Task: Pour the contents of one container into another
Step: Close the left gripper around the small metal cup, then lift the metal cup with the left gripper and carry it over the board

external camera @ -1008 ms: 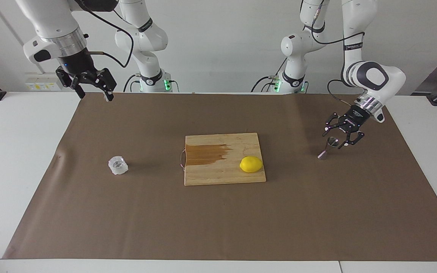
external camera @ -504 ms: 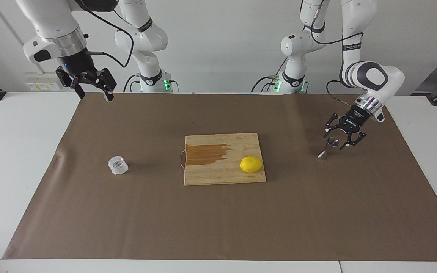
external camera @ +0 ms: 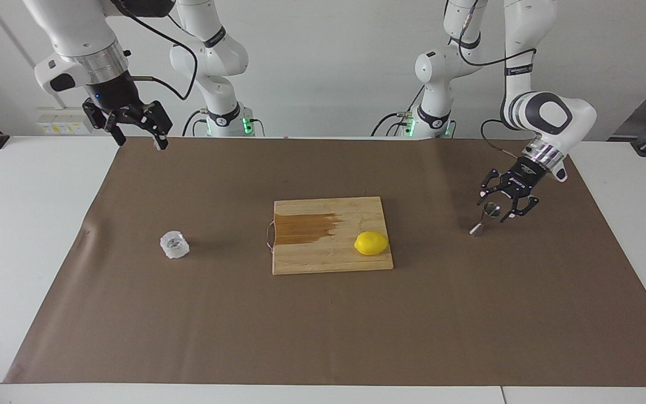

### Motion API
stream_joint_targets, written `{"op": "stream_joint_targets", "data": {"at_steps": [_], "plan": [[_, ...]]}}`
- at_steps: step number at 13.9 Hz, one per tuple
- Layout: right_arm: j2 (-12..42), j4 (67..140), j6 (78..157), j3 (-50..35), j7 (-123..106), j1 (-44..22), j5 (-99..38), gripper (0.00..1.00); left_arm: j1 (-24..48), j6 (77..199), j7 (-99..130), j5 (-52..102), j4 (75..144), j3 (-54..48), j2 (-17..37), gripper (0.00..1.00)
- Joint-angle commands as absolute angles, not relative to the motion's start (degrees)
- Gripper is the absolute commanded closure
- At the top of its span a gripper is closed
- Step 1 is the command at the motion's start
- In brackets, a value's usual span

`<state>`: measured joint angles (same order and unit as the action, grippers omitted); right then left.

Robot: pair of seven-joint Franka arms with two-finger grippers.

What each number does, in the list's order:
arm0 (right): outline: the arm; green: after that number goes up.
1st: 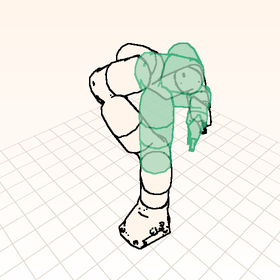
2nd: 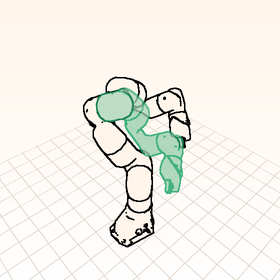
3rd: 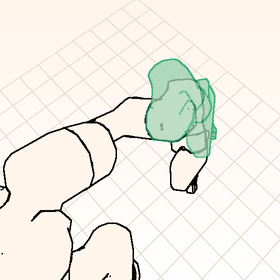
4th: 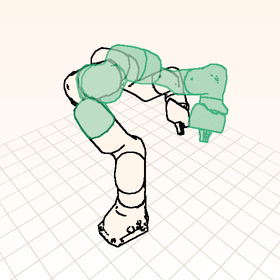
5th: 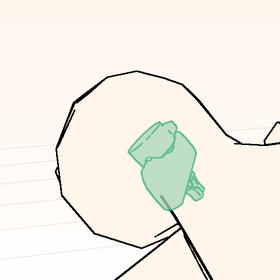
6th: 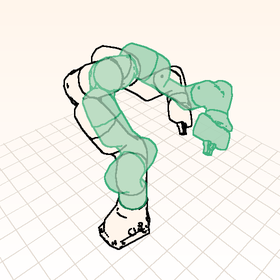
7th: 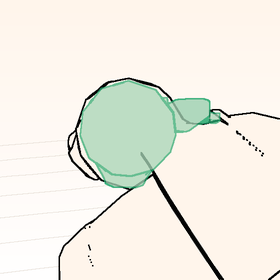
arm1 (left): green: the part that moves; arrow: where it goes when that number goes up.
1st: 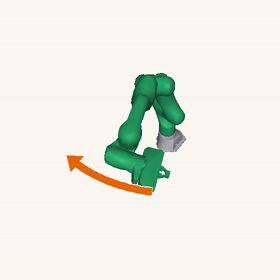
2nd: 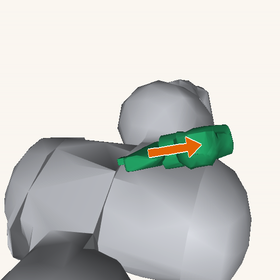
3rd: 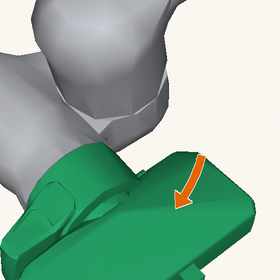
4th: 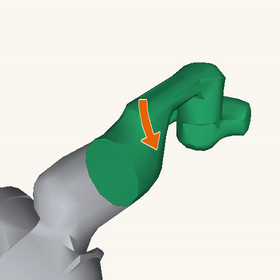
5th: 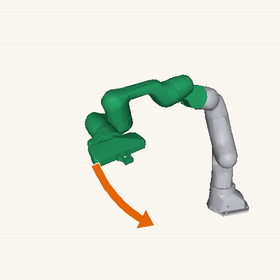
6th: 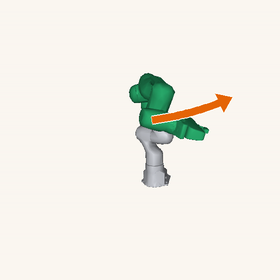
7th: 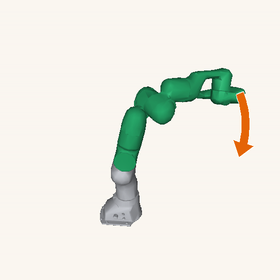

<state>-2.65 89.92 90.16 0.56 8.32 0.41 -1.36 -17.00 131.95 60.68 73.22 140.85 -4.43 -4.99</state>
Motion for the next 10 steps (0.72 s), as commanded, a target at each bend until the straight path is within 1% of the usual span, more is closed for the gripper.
{"op": "stream_joint_targets", "data": {"at_steps": [1, 2, 6, 10], "plan": [[-2.90, 89.47, 89.12, 0.35, 6.94, 1.23, -2.99, 0.00, -16.35, 133.07, 60.38, 74.44, 140.54, -4.13, -4.39, 0.73], [-2.90, 89.47, 89.12, 0.35, 6.94, 1.23, -2.90, 0.00, -16.43, 132.98, 60.38, 74.53, 140.54, -4.13, -4.39, 1.00], [-2.90, 89.47, 89.12, 0.35, 6.94, 1.23, -2.99, 0.00, -16.35, 132.63, 60.56, 74.62, 140.28, -4.13, -4.31, 1.00], [-2.90, 89.47, 89.12, 0.35, 6.94, 1.23, -2.99, 0.00, -16.00, 129.20, 66.50, 74.18, 133.96, -4.22, -3.51, 1.00]]}}
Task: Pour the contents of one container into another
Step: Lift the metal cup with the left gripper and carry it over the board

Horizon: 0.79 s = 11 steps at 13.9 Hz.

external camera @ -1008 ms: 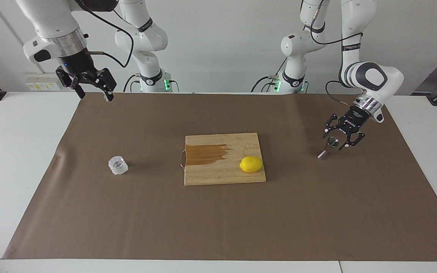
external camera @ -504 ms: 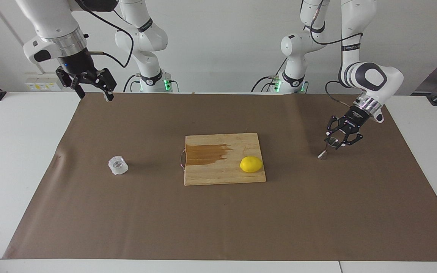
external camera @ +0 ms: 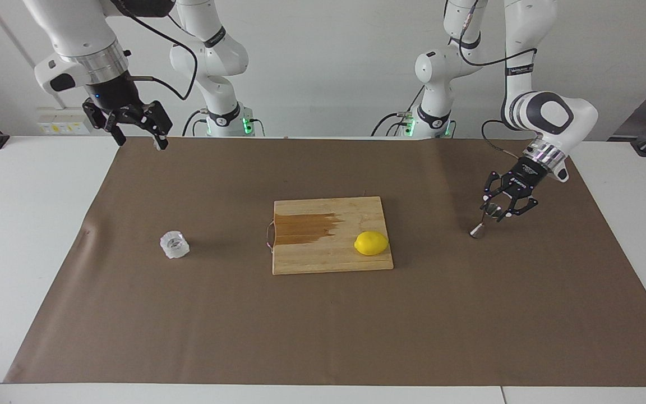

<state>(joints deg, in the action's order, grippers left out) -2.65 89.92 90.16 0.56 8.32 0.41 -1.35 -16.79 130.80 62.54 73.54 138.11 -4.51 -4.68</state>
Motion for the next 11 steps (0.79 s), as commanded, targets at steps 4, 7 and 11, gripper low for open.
{"op": "stream_joint_targets", "data": {"at_steps": [4, 7, 11], "plan": [[-2.90, 89.47, 89.12, 0.35, 6.94, 1.23, -2.99, 0.00, -7.85, 130.25, 78.01, 71.56, 127.10, -4.48, -4.22, 1.00], [-2.90, 89.47, 89.12, 0.35, 6.94, 1.23, -2.99, 0.00, -0.81, 134.20, 92.68, 62.33, 122.01, -4.74, -3.43, 1.00], [-2.90, 89.47, 89.12, 0.35, 6.94, 1.23, -2.99, 0.00, 7.97, 139.72, 98.25, 62.75, 121.03, -5.10, -3.25, 1.00]]}}
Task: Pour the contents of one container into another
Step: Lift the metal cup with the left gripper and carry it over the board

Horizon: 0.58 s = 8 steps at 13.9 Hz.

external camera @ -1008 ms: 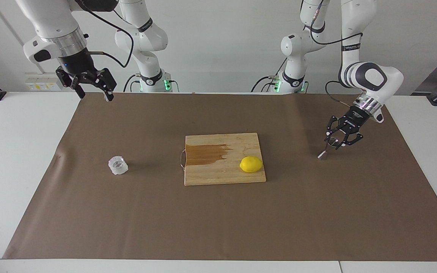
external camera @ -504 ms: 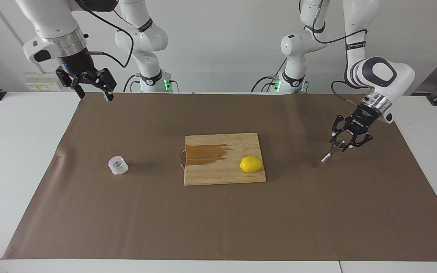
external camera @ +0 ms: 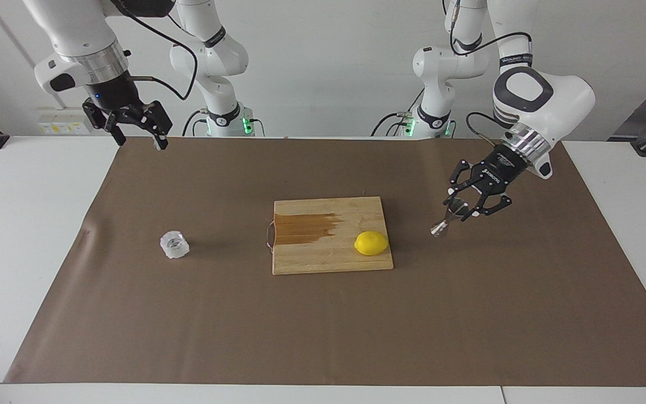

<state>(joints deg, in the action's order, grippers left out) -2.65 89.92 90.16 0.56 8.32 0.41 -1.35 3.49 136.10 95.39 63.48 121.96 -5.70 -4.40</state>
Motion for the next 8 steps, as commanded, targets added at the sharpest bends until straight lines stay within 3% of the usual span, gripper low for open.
{"op": "stream_joint_targets", "data": {"at_steps": [1, 3, 7, 8], "plan": [[-2.90, 89.47, 89.12, 0.35, 6.94, 1.23, -2.99, 0.00, 12.00, 143.92, 99.22, 62.84, 121.03, -5.10, -2.82, 1.00], [-2.90, 89.47, 89.12, 0.35, 6.94, 1.23, -2.99, 0.00, 19.21, 153.15, 104.21, 63.02, 121.11, -5.19, -1.50, 1.00], [-2.90, 89.47, 89.12, 0.35, 6.94, 1.23, -2.99, 0.00, 26.26, 159.41, 108.46, 70.99, 119.62, -5.36, 0.43, 1.00], [-2.90, 89.47, 89.12, 0.35, 6.94, 1.23, -2.99, 0.00, 29.85, 164.31, 108.46, 71.54, 118.66, -5.45, 2.88, 1.00]]}}
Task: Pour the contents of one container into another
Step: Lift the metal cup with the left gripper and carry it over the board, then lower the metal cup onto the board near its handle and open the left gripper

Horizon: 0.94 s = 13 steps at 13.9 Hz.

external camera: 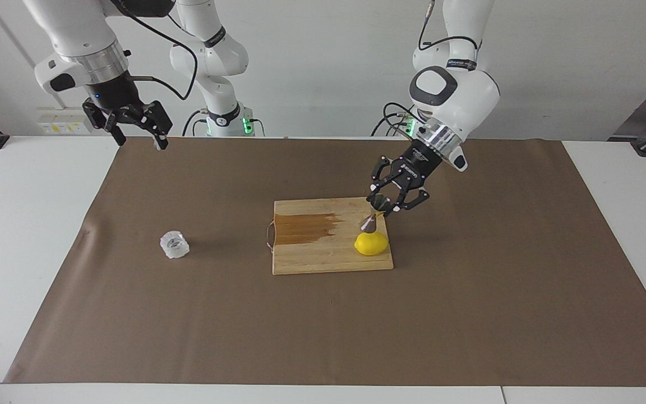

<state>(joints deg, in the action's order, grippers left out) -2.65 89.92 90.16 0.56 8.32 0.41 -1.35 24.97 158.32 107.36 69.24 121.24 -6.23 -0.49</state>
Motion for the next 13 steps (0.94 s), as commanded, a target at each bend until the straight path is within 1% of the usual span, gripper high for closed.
{"op": "stream_joint_targets", "data": {"at_steps": [1, 2, 4, 6, 8, 9, 13], "plan": [[-2.90, 89.47, 89.12, 0.35, 6.94, 1.23, -2.99, 0.00, 33.10, 168.36, 108.46, 71.54, 116.74, -5.45, 5.51, 1.00], [-2.90, 89.47, 89.12, 0.35, 6.94, 1.23, -2.90, 0.00, 35.83, 170.83, 108.46, 71.54, 115.33, -5.45, 7.45, 1.00], [-2.90, 89.47, 89.12, 0.35, 6.94, 1.23, -2.99, 0.00, 37.87, 171.82, 108.28, 71.54, 114.79, -5.80, 8.00, 1.00], [-2.90, 89.47, 89.12, 0.35, 6.94, 1.23, -2.90, 0.00, 40.77, 175.76, 108.28, 71.46, 114.00, -5.98, 10.27, 1.00], [-2.90, 89.47, 89.12, 0.35, 6.94, 1.23, -2.99, 0.00, 41.40, 178.23, 108.28, 71.37, 109.45, -7.81, 15.62, 1.00], [-2.90, 89.47, 89.12, 0.35, 6.94, 1.23, -2.99, 0.00, 41.40, 179.55, 108.28, 71.28, 108.12, -9.04, 17.38, 1.00], [-2.90, 89.47, 89.12, 0.35, 6.94, 1.23, -2.99, 0.00, 42.63, 182.45, 107.93, 71.10, 108.10, -9.93, 19.77, 1.00]]}}
